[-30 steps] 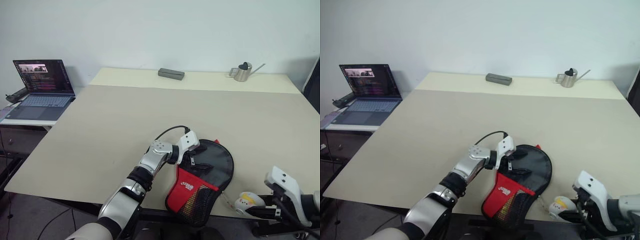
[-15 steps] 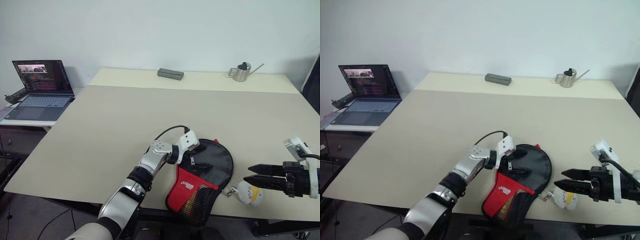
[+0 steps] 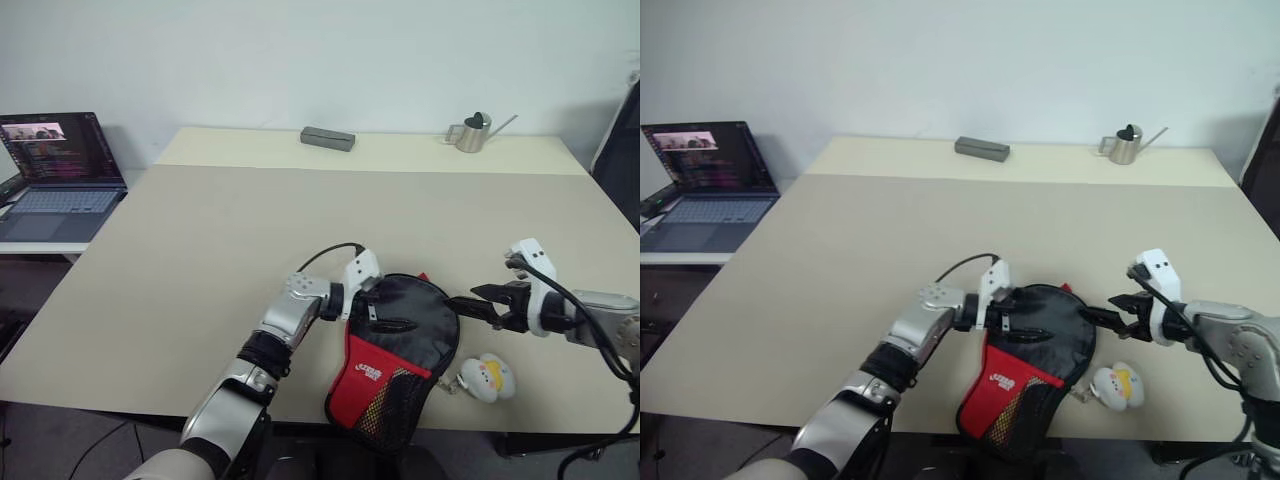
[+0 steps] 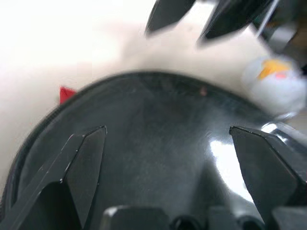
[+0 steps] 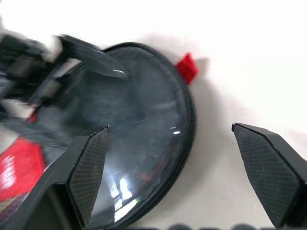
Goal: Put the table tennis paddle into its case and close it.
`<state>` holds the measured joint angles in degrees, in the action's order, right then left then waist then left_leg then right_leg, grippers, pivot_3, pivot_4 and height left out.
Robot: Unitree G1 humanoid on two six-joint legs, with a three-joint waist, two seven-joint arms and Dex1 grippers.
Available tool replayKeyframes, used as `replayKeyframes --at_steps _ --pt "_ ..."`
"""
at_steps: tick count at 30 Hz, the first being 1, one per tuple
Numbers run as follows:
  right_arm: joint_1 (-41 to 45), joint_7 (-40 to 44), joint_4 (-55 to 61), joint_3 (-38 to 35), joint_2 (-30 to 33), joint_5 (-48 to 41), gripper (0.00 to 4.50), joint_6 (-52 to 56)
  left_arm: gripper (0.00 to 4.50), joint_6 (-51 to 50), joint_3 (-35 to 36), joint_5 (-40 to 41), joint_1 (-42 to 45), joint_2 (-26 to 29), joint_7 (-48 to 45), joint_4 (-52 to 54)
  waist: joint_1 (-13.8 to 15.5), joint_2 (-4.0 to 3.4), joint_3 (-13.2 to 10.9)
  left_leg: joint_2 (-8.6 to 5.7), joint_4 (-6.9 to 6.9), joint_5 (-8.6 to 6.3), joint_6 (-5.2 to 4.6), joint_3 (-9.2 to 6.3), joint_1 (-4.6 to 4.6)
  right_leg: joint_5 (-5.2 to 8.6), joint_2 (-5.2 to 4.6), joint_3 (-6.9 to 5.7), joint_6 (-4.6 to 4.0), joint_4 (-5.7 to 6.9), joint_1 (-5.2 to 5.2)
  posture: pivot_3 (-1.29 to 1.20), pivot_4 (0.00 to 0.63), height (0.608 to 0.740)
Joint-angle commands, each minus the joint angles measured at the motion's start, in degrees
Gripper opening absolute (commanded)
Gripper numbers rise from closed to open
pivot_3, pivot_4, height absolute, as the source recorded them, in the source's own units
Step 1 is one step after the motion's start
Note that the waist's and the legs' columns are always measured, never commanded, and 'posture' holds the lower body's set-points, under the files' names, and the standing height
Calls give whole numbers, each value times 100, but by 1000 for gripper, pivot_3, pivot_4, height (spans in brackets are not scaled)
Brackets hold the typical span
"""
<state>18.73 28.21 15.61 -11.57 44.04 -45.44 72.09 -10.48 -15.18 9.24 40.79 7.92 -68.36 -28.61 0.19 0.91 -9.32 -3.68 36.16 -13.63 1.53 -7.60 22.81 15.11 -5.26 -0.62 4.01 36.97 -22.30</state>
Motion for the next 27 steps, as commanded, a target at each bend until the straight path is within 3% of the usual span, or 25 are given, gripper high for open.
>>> replayKeyframes --at_steps 1,11,18,22,27 --pt "120 68 -87 73 -76 154 4472 -215 4500 -421 269 488 92 400 -397 903 -31 0 -2 1 -1 0 0 -1 0 2 0 -1 -2 0 0 0 150 740" --pt "180 231 -341 506 -456 525 4472 -607 4500 -1035 543 1003 -352 2260 -1237 2272 -169 -12 -12 8 -6 -10 -16 -1 -6 4 9 4 -7 0 0 0 150 740" --pt "302 349 -709 777 -642 902 4472 -1020 4500 -1368 712 1270 -836 2671 -1044 2826 -177 -12 -15 7 -4 -10 -16 -6 -5 3 8 3 -8 1 1 0 150 740" --pt "435 417 -958 951 -732 1154 3561 -1254 4500 -1434 743 1292 -1011 2716 -879 3028 -186 -13 -15 9 -4 -10 -17 -2 -10 1 9 6 -11 3 1 0 150 740" --pt "570 514 -1125 1101 -808 1375 1716 -1385 4500 -1471 757 1302 -1105 2758 -764 3153 -187 -13 -16 10 -4 -10 -16 -1 -11 0 10 7 -13 5 1 0 150 740"
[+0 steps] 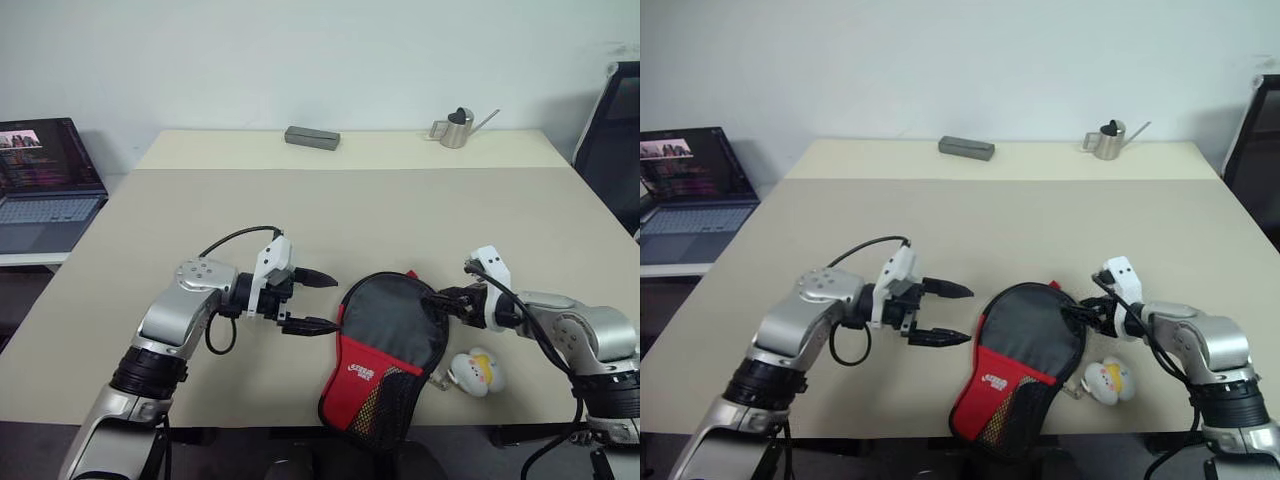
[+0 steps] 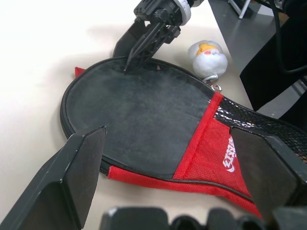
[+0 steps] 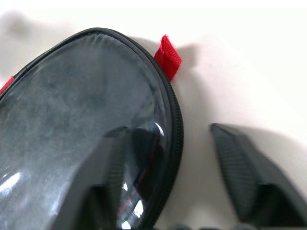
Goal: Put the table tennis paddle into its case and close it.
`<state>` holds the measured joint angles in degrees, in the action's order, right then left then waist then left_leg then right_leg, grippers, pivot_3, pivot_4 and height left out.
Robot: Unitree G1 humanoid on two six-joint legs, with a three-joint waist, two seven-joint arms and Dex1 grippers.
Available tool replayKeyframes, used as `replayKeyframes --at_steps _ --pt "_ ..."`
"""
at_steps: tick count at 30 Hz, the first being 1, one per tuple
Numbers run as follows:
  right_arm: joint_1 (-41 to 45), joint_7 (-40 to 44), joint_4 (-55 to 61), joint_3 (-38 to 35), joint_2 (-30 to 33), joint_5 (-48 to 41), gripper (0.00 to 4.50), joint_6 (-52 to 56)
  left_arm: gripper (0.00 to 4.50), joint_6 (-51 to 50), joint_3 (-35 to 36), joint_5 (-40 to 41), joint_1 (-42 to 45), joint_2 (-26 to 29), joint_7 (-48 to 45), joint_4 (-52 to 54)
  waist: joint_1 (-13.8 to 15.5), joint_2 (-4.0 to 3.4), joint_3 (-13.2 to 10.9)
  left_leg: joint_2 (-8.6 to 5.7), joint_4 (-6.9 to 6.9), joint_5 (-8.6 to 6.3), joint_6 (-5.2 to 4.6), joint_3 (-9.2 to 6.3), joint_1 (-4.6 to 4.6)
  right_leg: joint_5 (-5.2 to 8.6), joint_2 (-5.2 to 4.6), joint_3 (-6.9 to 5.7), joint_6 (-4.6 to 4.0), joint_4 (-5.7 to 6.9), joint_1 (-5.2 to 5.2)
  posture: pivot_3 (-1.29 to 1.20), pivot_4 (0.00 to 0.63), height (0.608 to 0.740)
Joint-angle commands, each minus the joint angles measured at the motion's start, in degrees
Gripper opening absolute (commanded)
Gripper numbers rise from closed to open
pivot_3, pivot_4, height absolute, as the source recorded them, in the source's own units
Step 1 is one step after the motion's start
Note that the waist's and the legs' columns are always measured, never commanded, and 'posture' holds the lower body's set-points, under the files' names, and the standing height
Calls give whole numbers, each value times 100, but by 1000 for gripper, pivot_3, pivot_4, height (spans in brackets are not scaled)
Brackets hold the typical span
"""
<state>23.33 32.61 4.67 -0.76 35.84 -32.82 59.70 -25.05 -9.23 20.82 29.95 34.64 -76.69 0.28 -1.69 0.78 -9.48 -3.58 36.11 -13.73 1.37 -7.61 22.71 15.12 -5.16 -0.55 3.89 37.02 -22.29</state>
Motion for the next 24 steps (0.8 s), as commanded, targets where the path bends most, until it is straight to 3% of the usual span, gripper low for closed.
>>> replayKeyframes --at_steps 1,5,13,24 --pt "123 98 -52 37 6 142 1351 -166 4500 -17 162 151 -25 91 90 272 1 0 0 0 0 0 0 -1 0 0 0 0 0 0 0 0 150 740" --pt "249 243 -94 180 -5 296 55 -307 4500 -2 145 176 -78 141 148 329 -7 0 0 0 0 0 0 1 -2 0 0 0 -1 0 0 0 150 740" --pt "845 543 -451 616 -98 847 22 -861 4500 2 125 180 -180 182 245 422 -57 -4 -2 10 0 1 1 11 -14 -9 10 10 -14 7 0 0 150 740" --pt "2216 1148 -2063 1277 -519 1896 22 -2333 4500 -18 90 176 -247 196 381 529 -56 -7 -5 11 0 9 16 9 -11 -11 12 10 -16 7 -3 0 150 740"
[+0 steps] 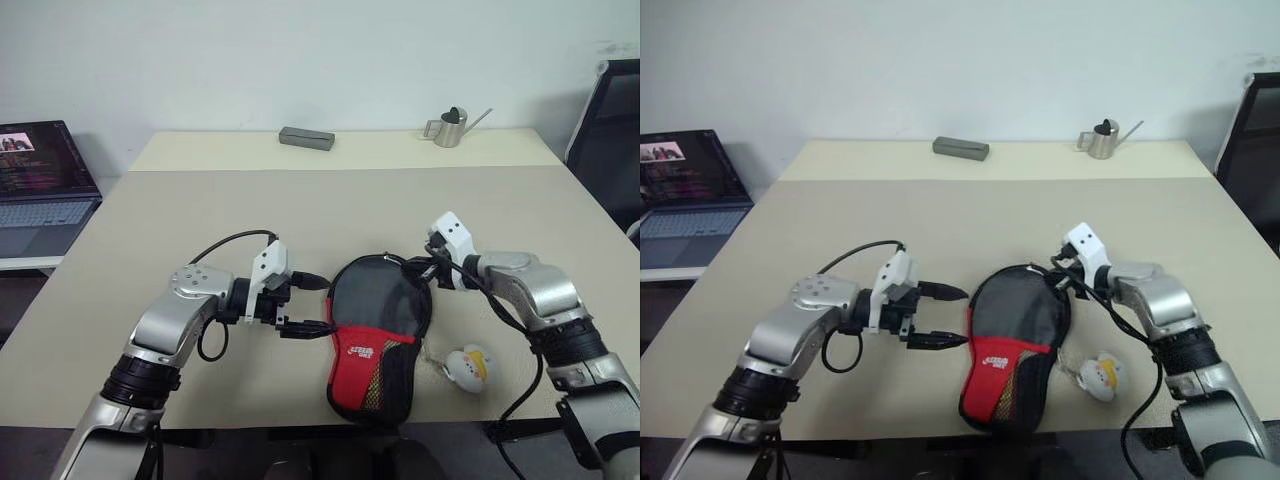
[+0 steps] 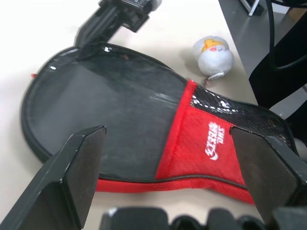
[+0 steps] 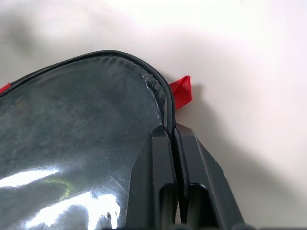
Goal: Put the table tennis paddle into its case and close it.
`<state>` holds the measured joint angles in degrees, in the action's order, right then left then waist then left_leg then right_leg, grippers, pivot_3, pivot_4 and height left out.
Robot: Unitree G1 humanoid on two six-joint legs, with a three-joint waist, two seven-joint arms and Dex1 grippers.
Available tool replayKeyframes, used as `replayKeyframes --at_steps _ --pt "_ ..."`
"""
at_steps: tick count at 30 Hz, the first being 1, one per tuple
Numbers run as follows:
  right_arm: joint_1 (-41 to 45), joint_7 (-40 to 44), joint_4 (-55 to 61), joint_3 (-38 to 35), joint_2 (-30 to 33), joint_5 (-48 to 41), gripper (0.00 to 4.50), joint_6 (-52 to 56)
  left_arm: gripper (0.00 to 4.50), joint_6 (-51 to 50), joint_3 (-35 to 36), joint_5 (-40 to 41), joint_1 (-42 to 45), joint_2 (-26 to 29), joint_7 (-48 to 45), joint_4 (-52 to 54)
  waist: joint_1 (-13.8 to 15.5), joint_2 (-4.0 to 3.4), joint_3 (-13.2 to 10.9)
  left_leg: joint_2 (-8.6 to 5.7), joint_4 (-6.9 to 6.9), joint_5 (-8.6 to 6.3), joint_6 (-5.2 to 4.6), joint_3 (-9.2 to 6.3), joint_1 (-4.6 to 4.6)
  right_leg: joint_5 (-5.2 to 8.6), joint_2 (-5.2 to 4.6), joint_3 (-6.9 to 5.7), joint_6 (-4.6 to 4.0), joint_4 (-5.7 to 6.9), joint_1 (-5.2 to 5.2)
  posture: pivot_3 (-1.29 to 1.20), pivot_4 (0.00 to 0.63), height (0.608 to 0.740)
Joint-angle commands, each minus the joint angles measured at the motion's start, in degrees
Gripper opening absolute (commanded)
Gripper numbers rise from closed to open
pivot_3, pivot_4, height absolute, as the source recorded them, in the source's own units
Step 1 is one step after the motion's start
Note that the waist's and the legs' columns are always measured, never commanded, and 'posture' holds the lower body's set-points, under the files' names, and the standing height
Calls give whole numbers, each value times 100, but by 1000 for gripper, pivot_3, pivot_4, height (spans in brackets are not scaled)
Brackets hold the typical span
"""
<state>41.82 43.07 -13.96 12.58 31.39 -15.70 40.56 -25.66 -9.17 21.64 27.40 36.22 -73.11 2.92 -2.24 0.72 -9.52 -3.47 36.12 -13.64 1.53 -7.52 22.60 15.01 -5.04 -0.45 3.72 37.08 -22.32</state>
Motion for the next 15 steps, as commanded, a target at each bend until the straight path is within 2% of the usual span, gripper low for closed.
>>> replayKeyframes --at_steps 1,8,15 --pt "481 151 -377 -23 -124 272 22 -548 4500 43 83 93 5 38 32 269 0 -1 -1 0 -1 0 1 -1 0 0 0 0 0 0 -1 0 150 740" --pt "992 502 -1325 57 -363 695 22 -1125 4500 26 62 87 -14 22 81 320 5 -2 -2 -1 -1 1 2 -2 1 0 0 -1 -1 0 -2 0 150 740" --pt "605 790 -970 130 -430 798 22 -877 4500 70 28 62 -48 3 127 293 2 -3 -2 0 -2 2 4 -2 1 0 0 0 -1 0 -3 0 150 740"
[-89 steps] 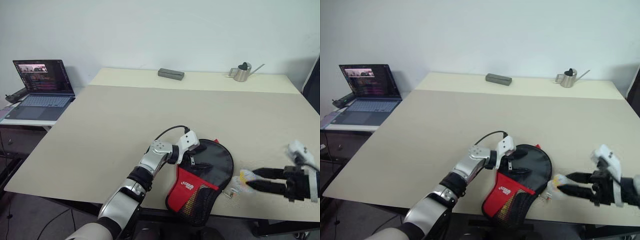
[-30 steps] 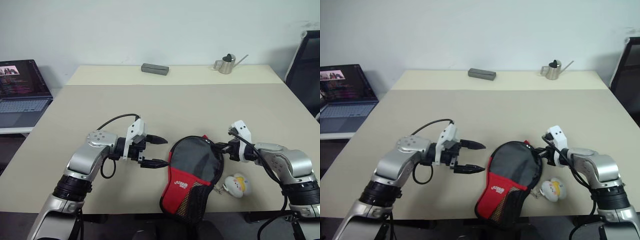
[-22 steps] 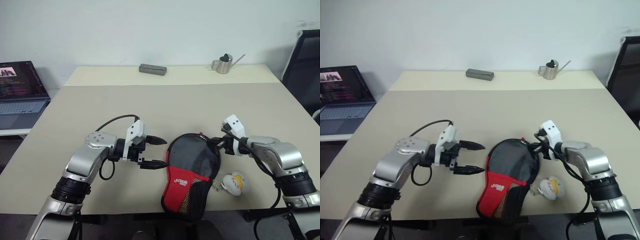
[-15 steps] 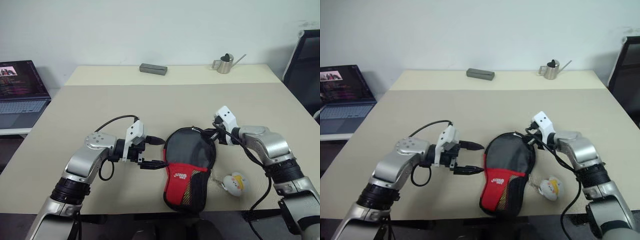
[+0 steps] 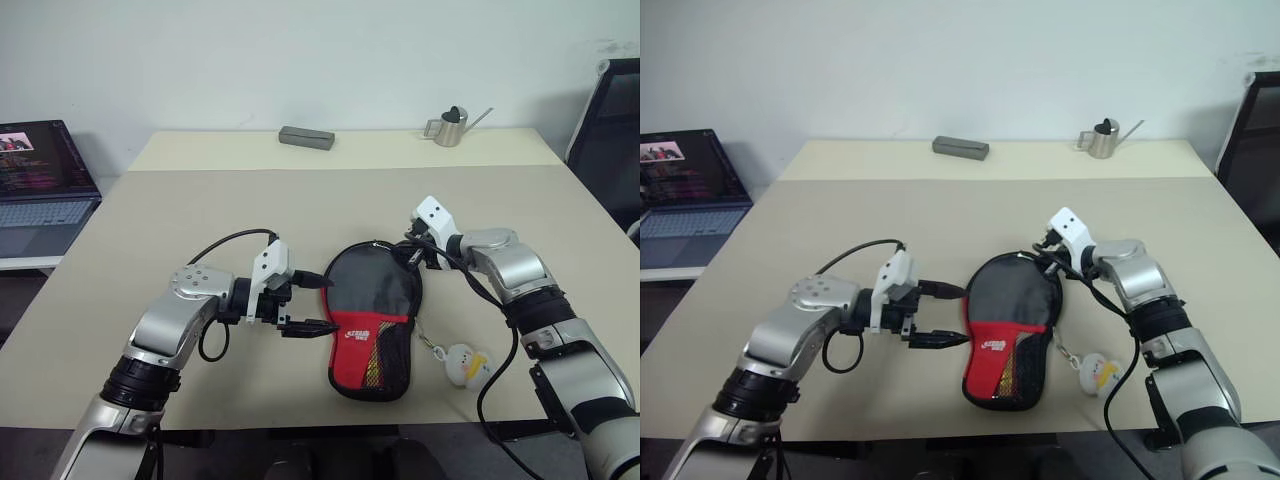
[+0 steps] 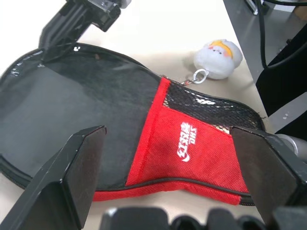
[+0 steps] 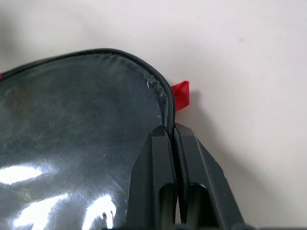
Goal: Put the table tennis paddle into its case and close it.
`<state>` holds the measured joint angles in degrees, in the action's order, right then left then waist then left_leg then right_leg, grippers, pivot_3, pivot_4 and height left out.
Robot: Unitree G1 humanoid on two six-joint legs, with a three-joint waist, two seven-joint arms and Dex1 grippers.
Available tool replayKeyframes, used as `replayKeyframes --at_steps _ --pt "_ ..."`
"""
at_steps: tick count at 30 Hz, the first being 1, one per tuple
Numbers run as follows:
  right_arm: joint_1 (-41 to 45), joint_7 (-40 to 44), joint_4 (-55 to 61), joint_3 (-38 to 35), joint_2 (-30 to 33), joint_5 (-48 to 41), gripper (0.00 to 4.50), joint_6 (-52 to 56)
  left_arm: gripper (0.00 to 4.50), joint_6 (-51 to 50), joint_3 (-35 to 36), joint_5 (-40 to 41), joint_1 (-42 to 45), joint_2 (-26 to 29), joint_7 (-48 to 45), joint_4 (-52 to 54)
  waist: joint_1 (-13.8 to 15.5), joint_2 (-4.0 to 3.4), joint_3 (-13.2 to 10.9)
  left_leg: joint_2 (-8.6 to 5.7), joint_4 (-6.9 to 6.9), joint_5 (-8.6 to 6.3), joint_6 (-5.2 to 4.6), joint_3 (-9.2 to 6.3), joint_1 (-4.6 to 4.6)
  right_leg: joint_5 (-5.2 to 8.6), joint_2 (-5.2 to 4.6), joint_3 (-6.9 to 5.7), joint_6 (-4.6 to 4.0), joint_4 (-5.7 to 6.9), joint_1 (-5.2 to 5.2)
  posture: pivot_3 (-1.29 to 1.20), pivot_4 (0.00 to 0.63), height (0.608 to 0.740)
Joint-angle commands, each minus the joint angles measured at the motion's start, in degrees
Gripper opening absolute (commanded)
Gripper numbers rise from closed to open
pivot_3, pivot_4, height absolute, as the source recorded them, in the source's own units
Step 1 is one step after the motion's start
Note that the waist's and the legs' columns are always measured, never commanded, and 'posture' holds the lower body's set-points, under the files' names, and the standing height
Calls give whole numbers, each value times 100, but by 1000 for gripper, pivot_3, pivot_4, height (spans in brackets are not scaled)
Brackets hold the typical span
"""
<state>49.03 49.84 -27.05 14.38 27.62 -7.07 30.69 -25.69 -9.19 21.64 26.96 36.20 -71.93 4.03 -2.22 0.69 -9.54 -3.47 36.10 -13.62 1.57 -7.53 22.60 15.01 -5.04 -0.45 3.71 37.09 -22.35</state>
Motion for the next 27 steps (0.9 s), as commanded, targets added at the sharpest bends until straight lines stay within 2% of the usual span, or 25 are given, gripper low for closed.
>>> replayKeyframes --at_steps 1,5,15,17,20,25,27 --pt "-146 65 377 -93 -80 -61 22 135 4500 87 15 51 -1 -7 11 166 -5 0 0 0 -1 0 0 0 0 0 0 -1 0 1 0 0 150 740" --pt "-220 -127 512 -241 -139 -32 923 227 4500 124 -52 25 69 -75 -20 94 -13 0 0 0 0 0 0 1 0 0 0 1 -1 2 0 0 150 740" --pt "-193 -761 680 -777 -305 -91 4234 108 4500 362 -248 -100 355 -315 -86 -291 -12 0 0 0 1 1 2 1 -1 0 0 1 -1 4 0 0 150 740" --pt "-210 -727 952 -962 -241 -241 4234 199 4500 426 -279 -135 412 -366 -96 -382 -5 0 0 -2 1 2 4 0 0 0 0 1 -1 5 0 0 150 740" --pt "-544 -464 1965 -1315 88 -696 4234 774 4500 612 -356 -230 596 -463 -206 -648 19 -1 0 -4 2 2 4 0 2 0 -2 1 -1 3 0 0 150 740" --pt "-1592 -191 3670 -1769 845 -1292 4234 1511 4500 1139 -524 -501 1050 -667 -394 -1367 97 0 0 -5 5 -3 -5 -8 10 0 -2 -13 0 -4 3 0 150 740" --pt "-2207 -91 4506 -2179 1163 -1767 4234 2058 4500 1384 -614 -651 1289 -825 -450 -1804 77 0 0 -9 8 -5 -8 -4 11 0 -7 -9 0 -3 4 0 150 740"
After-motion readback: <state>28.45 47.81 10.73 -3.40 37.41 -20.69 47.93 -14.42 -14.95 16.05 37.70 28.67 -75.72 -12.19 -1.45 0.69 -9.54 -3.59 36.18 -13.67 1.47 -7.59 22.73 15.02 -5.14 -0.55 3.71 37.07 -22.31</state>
